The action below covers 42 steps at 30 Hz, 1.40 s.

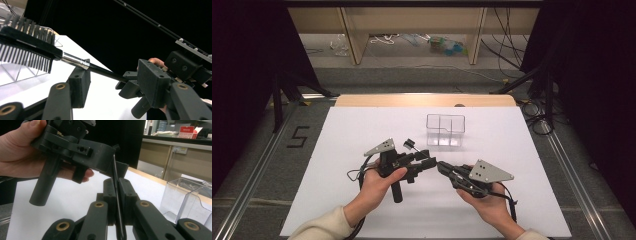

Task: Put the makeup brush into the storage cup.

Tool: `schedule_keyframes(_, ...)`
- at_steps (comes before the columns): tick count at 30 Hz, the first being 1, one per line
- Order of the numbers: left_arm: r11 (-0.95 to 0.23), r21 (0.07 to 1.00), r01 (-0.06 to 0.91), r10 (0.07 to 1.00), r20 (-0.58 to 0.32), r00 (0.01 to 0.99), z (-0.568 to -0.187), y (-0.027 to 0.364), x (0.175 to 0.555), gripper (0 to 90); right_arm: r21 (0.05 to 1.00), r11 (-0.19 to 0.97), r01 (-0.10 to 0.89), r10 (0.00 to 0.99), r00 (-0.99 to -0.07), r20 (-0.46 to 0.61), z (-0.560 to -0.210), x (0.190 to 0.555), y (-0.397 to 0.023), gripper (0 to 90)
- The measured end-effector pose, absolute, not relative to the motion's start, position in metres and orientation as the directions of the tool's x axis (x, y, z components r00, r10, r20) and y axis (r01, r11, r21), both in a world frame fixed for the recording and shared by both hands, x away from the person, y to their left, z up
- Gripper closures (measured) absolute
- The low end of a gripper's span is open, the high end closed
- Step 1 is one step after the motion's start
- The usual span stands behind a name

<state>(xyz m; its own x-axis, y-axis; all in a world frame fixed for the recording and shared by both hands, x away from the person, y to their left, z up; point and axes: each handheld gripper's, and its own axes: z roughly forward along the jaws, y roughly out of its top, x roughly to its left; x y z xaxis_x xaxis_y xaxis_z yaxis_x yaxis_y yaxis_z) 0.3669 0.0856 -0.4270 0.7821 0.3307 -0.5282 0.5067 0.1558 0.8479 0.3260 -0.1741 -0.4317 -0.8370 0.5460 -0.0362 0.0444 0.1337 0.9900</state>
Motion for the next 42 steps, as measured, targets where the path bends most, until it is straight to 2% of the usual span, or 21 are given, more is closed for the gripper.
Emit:
schedule_keyframes(14, 0.194, 0.838, 0.510, 0.306, -0.545, 0.781, -0.426, 0.087, 0.368, 62.2, 0.990, 0.139, 0.036, 0.543, -0.838, -0.045, -0.434, 0.326, -0.172, 85.3)
schedule_keyframes(20, 0.223, 0.835, 0.503, 0.277, -0.548, 0.789, -0.423, 0.089, 0.367, 74.2, 0.987, 0.158, 0.028, 0.549, -0.833, -0.064, -0.434, 0.325, -0.170, 85.1)
schedule_keyframes(25, 0.229, 0.839, 0.493, 0.238, -0.540, 0.807, -0.421, 0.087, 0.365, 80.8, 0.982, 0.187, 0.037, 0.532, -0.844, -0.070, -0.436, 0.324, -0.169, 85.0)
schedule_keyframes(31, 0.208, 0.856, 0.474, 0.225, -0.513, 0.828, -0.417, 0.084, 0.361, 84.8, 0.976, 0.214, 0.031, 0.522, -0.848, -0.088, -0.440, 0.325, -0.165, 84.0)
schedule_keyframes(35, 0.173, 0.884, 0.434, 0.242, -0.465, 0.851, -0.415, 0.084, 0.359, 84.9, 0.972, 0.230, 0.038, 0.520, -0.850, -0.089, -0.440, 0.324, -0.163, 77.1)
schedule_keyframes(38, 0.149, 0.904, 0.400, 0.284, -0.427, 0.858, -0.412, 0.084, 0.357, 84.9, 0.967, 0.249, 0.060, 0.521, -0.850, -0.081, -0.441, 0.325, -0.162, 66.3)
schedule_keyframes(42, 0.092, 0.943, 0.321, 0.353, -0.332, 0.875, -0.407, 0.087, 0.355, 84.9, 0.958, 0.274, 0.087, 0.531, -0.844, -0.076, -0.442, 0.327, -0.162, 51.7)
